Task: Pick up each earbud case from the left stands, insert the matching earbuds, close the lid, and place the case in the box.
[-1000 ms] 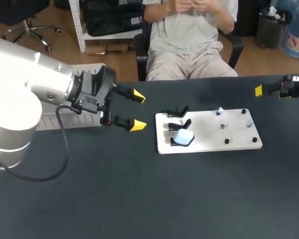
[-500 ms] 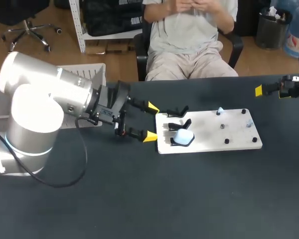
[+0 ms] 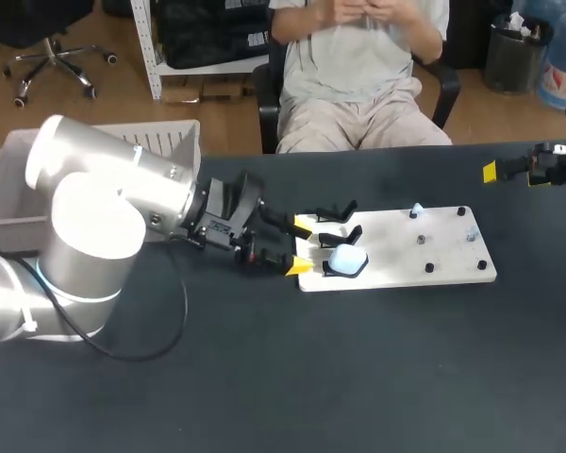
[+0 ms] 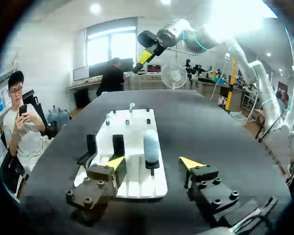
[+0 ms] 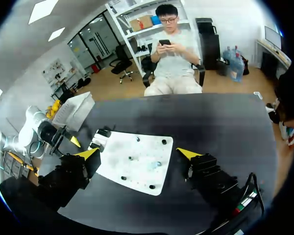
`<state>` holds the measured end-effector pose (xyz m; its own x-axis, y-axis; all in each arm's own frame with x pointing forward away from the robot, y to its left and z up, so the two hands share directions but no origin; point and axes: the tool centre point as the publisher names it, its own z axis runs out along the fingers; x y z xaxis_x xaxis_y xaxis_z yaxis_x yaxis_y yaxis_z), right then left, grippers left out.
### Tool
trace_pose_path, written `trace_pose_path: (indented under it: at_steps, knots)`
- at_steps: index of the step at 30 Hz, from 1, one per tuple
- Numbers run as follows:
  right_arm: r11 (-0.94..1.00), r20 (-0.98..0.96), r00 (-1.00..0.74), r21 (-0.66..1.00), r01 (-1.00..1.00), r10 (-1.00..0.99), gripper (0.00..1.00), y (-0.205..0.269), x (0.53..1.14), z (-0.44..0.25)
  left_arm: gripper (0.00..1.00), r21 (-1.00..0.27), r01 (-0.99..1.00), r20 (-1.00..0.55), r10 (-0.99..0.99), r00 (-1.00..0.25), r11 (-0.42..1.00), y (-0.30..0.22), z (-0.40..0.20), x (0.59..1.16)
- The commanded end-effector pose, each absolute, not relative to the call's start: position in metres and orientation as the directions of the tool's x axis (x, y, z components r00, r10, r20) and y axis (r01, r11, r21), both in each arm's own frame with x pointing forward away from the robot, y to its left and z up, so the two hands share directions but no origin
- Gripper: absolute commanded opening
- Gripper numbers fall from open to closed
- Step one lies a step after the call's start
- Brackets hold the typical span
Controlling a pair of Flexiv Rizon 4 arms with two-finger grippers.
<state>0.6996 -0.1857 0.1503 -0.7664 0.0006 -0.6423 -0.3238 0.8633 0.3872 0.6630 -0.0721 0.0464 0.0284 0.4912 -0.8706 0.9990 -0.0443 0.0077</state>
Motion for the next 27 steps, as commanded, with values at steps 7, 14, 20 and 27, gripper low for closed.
trace_pose_path:
  at_steps: [7,14,20,27]
  knots:
    - [0.863,-0.642,-0.766,0.388,-0.325,0.000,1.00,-0.186,0.700,0.150,0.65,-0.039,0.995,-0.863,0.505,0.011,-0.087,-0.083,0.040,0.669]
    - [0.863,-0.642,-0.766,0.388,-0.325,0.000,1.00,-0.186,0.700,0.150,0.61,-0.066,0.992,-0.857,0.516,-0.003,-0.104,-0.089,0.035,0.665]
    - [0.863,-0.642,-0.766,0.388,-0.325,0.000,1.00,-0.186,0.700,0.150,0.68,-0.076,0.991,-0.857,0.515,-0.007,-0.113,-0.096,0.036,0.662]
    - [0.863,-0.642,-0.766,0.388,-0.325,0.000,1.00,-0.186,0.700,0.150,0.67,-0.089,0.990,-0.856,0.517,-0.018,-0.112,-0.104,0.031,0.662]
